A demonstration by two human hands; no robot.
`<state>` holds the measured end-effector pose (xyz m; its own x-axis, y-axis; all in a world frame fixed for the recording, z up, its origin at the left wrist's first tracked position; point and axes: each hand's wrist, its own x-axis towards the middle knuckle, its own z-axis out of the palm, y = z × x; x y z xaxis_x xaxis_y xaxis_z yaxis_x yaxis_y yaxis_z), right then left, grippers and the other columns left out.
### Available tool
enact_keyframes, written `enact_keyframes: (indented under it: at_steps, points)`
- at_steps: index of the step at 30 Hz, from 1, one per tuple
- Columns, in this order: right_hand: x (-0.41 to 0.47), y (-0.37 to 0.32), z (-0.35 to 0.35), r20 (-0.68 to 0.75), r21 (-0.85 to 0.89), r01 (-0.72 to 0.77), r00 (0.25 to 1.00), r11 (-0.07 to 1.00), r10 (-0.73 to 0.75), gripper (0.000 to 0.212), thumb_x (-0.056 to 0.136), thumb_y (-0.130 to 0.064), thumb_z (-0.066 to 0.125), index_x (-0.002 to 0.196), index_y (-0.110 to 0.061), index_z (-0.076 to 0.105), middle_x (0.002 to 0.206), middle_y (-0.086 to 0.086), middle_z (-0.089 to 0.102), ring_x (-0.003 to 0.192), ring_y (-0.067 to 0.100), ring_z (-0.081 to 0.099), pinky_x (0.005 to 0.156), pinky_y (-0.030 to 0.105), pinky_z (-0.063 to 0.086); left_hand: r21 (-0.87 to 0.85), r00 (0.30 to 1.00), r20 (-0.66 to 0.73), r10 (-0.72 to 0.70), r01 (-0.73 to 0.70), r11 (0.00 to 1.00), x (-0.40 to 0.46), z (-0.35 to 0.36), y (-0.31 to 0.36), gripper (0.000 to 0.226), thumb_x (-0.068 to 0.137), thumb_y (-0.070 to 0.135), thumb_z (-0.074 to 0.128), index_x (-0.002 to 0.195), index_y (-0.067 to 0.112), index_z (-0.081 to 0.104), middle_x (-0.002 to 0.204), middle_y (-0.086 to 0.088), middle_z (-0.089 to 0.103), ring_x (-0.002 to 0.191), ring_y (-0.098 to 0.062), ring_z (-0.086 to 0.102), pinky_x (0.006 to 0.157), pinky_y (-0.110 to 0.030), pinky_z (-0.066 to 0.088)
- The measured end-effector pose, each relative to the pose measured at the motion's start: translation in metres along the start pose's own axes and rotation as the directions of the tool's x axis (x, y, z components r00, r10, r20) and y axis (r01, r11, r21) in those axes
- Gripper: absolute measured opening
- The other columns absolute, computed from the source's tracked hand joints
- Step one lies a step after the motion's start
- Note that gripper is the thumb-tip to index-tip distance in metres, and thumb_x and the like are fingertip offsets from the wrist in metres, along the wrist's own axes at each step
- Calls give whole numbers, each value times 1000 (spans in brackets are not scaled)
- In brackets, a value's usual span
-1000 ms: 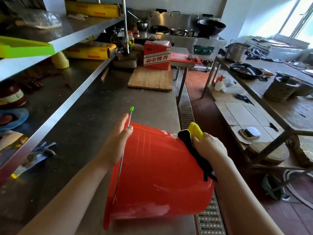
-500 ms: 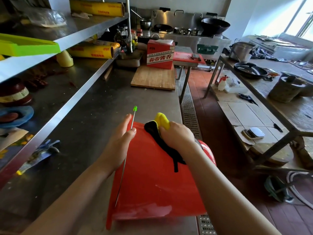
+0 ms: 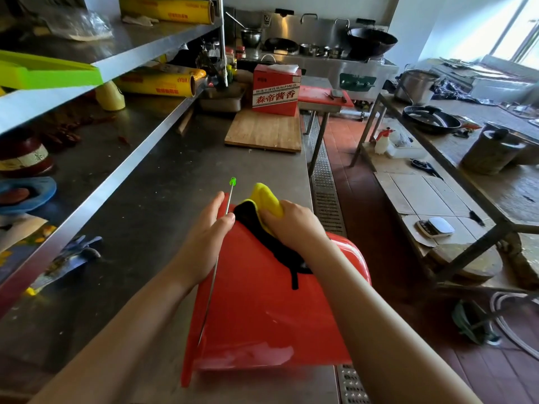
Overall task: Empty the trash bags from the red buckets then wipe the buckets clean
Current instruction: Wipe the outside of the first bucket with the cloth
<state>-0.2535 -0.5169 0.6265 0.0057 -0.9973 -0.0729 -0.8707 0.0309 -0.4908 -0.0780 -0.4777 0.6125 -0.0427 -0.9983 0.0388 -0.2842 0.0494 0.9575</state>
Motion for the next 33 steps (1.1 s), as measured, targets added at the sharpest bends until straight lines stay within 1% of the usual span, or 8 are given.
enact_keyframes:
  at_steps: [6,11,15,18,22,25,31,33]
  points:
    - [1,76,-15,-33,-34,-209,978,977,208,46,90,-59,47,105,-18,62,106,11,68,101,32,62,79,37,47,18,999,27,22,-23,1000,-8,1,-1,75,85,52,35,156,31,19,162,11,19,140,4,20,109,-23,21]
    - [-2,123,-24,-20,171,-365,927,915,373,41,88,-56,54,105,-19,61,101,6,67,98,27,62,86,37,51,-21,1000,-6,26,-27,999,-11,3,0,75,84,51,37,155,31,22,162,9,23,141,1,23,110,-25,23]
    - [-6,156,-23,83,522,-479,852,706,516,47,86,-54,62,110,-14,63,98,8,69,91,25,66,87,40,54,-29,1000,-2,3,-3,1000,-15,4,2,79,82,54,38,156,31,21,161,6,24,132,2,27,105,-27,25]
    - [-12,167,-19,186,650,-520,815,554,548,55,84,-54,66,113,-7,65,89,9,69,77,24,66,70,36,52,14,1000,-2,14,-13,1000,-14,3,3,80,81,55,38,156,31,21,161,5,25,130,2,26,104,-27,25]
    - [-13,164,-18,75,572,-484,835,662,545,48,84,-54,64,108,-13,63,96,8,70,86,25,69,81,39,57,76,998,35,58,-61,995,-12,-2,-2,83,81,61,38,156,31,19,163,9,20,137,4,22,108,-26,23]
    - [-14,163,-20,9,587,-451,834,672,552,47,83,-54,64,110,-16,61,98,7,68,89,24,67,83,40,56,104,985,53,161,-166,981,-16,-1,-9,88,79,66,37,157,31,16,163,15,16,144,8,16,115,-25,19]
    - [-21,161,-21,-183,620,-300,843,725,505,39,84,-49,62,108,-19,60,95,2,67,88,21,64,84,43,54,114,940,71,333,-340,934,-25,3,-38,79,91,51,39,158,25,8,165,10,9,151,-10,12,121,-53,18]
    - [-30,161,-13,-209,632,-275,840,725,501,35,83,-50,64,105,-24,59,94,2,68,87,21,64,84,46,54,128,922,79,379,-386,914,-27,5,-45,78,92,43,40,158,16,8,166,5,8,152,-16,11,121,-55,18]
